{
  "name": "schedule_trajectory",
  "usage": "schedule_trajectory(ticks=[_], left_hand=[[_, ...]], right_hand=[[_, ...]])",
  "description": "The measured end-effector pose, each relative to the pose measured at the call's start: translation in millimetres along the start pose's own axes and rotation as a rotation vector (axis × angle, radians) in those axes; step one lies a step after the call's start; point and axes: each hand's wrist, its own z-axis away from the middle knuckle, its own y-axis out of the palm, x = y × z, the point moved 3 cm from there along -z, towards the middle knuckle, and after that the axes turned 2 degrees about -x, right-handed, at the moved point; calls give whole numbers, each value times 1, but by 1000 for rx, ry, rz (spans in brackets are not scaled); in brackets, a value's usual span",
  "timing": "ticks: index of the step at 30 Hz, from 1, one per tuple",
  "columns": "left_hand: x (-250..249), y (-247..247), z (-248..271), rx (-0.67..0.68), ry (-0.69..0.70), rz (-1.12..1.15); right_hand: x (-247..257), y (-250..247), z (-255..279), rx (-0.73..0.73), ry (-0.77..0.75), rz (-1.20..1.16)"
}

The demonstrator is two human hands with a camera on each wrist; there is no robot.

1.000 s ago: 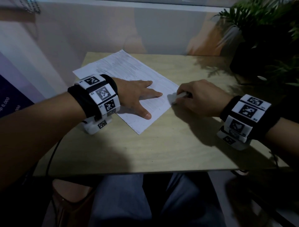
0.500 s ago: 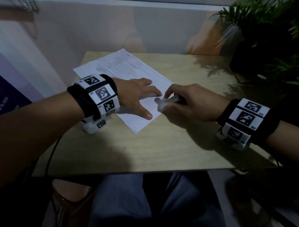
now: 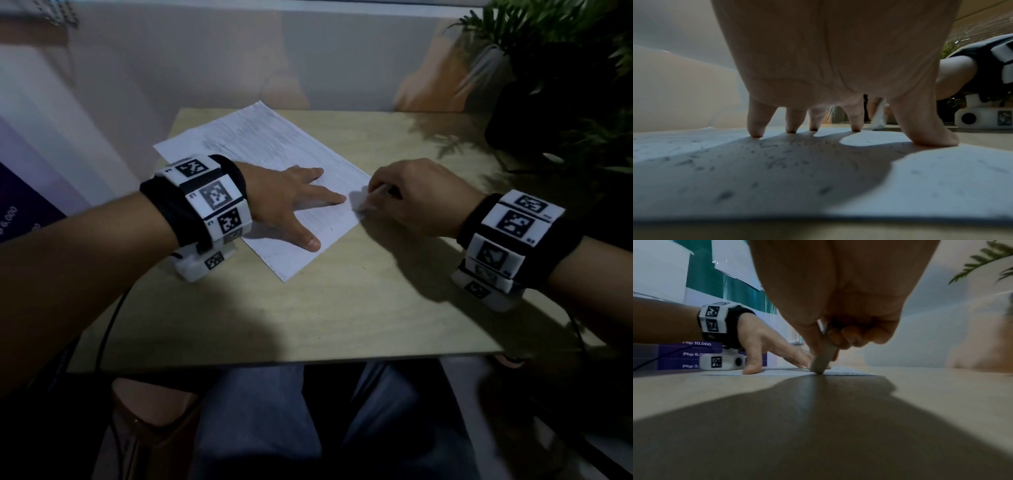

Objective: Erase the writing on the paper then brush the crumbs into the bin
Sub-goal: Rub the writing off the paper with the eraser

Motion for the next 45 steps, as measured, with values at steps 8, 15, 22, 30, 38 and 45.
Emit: schedule_trajectory(ticks=[8, 15, 22, 30, 38, 45], left_hand=[[-1, 0, 0, -2, 6, 1], [0, 1, 1, -3, 5, -11], [0, 1, 1, 2, 6, -8], [0, 1, 1, 8, 3, 2], [-1, 1, 1, 11, 8, 8], [-3, -1, 1, 8, 8, -6]], right_hand=[[12, 4, 3, 82, -77, -126], [19, 5, 12, 137, -88, -162], [-4, 0, 8, 4, 44, 63], [-5, 1, 9, 69, 49, 46], [-4, 2, 12, 98, 46, 40], [13, 4, 17, 134, -118, -70]])
